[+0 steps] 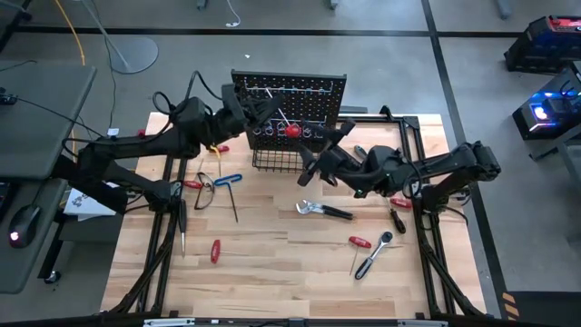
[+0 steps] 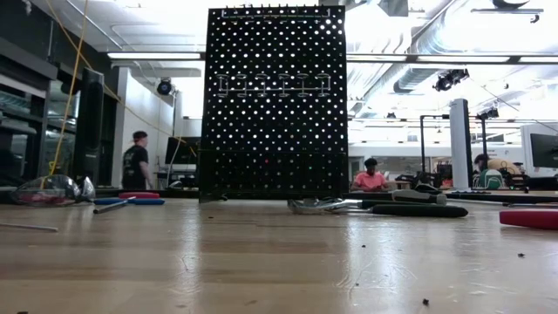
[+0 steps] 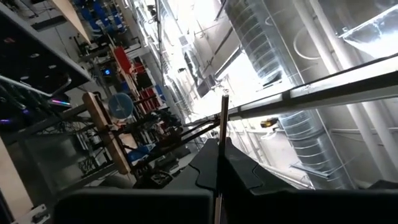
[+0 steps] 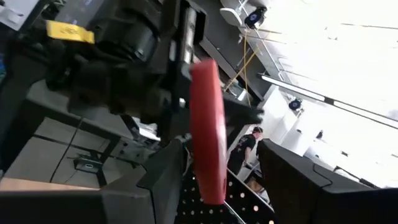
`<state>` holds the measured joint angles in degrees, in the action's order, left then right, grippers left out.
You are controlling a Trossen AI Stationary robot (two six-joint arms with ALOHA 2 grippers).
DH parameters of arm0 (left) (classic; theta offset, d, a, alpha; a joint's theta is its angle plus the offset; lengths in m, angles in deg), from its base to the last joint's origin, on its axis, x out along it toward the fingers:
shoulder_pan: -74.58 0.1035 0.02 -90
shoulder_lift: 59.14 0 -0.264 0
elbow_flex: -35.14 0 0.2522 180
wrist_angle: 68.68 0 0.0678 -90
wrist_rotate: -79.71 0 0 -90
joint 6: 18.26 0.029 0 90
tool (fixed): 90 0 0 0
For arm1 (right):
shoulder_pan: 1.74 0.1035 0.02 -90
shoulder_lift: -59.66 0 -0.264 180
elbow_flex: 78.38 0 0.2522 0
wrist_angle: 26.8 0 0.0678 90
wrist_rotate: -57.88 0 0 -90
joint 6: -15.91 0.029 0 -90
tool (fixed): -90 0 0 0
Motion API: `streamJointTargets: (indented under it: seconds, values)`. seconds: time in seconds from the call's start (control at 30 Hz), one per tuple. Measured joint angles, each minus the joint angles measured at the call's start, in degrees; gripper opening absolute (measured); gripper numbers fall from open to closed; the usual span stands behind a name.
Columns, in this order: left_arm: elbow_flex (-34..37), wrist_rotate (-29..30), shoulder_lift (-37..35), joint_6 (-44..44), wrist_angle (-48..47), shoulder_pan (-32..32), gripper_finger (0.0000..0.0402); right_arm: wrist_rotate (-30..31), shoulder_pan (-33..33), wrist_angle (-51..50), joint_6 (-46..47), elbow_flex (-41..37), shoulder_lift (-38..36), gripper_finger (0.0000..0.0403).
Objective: Hang tools onto peg board
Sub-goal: Hang the middle left red allen wrench on the pegboard
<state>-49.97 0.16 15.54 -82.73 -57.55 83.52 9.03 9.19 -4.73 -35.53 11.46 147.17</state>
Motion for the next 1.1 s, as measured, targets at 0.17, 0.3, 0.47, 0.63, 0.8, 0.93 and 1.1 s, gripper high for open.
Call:
streamJointTargets:
  seconds: [0.17, 0.3, 0.47, 0.63, 0.8, 0.93, 1.1]
  values:
    - [0.0, 0.51, 0.13, 0.02, 0.42, -0.45, 0.0, -1.4, -0.83, -0.57, 0.41, 0.0, 0.0, 0.0197]
    - [0.0, 0.69, 0.15, 0.04, 0.31, -0.65, 0.0, -2.32, -1.77, -0.95, 2.41, 0.0, 0.0, 0.0195]
    - [-0.02, 0.84, 0.71, 0.11, 0.24, -0.73, 0.0, -2.88, -2.33, -1.35, 2.99, 0.0, 0.0, 0.0161]
    - [-0.02, 0.84, 1.93, 0.13, 0.56, -0.76, 0.0, -3.46, -2.33, -1.32, 3.4, 0.0, 0.0, 0.01]
    - [-0.02, 0.88, 2.14, 1.1, 0.29, -0.25, 0.0, 1.74, -1.92, -1.0, 7.02, 0.0, 0.0, 0.0037]
    - [0.04, 0.65, 2.25, 3.99, 0.54, 0.6, 0.0001, 7.11, -0.78, -0.94, 7.93, 0.0, -0.01, 0.0036]
    - [0.04, -1.39, 2.25, 7.94, -0.34, 1.81, 0.0002, 13.08, 1.27, -1.88, 6.72, 0.0, -1.01, 0.0036]
